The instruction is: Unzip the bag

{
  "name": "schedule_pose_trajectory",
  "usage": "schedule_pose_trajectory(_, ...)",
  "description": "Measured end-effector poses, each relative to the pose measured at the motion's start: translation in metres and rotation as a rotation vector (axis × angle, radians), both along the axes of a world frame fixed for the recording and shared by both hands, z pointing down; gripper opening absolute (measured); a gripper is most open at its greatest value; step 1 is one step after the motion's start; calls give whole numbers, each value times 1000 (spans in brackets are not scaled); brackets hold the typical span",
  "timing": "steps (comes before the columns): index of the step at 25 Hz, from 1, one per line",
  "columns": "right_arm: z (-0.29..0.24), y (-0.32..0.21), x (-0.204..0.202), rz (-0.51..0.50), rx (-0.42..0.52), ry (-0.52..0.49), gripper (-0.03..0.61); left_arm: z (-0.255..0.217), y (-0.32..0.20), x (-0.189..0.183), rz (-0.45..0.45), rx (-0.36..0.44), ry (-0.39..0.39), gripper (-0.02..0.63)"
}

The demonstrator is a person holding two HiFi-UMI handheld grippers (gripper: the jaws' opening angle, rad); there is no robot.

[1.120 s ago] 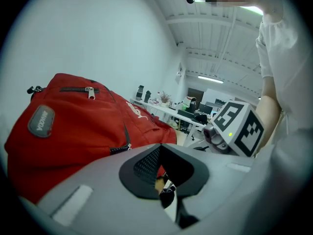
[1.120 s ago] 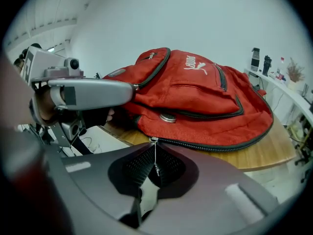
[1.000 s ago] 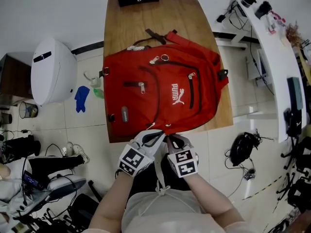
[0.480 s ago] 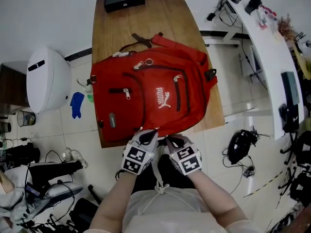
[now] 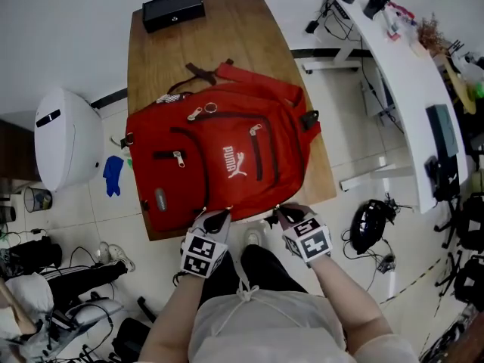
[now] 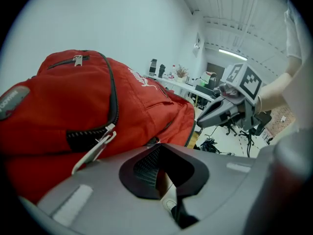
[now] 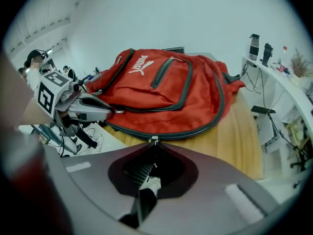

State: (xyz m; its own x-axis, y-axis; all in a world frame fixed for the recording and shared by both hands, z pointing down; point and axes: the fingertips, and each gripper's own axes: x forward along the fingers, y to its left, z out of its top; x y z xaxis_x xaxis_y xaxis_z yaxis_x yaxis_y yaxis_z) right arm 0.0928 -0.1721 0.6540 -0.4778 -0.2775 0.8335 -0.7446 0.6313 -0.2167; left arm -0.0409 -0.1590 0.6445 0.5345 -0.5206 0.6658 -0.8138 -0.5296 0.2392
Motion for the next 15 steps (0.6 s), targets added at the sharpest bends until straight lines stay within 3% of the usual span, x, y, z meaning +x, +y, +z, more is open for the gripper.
schedule_pose_trajectory(10,-14,-49,61,93,75,63,12,5,-1,-2,-33,-25,-35,7)
schedule_pose_trajectory(15,-12,-62,70,77,76,99,12,9,-3,-2,-45,-51,-43,7)
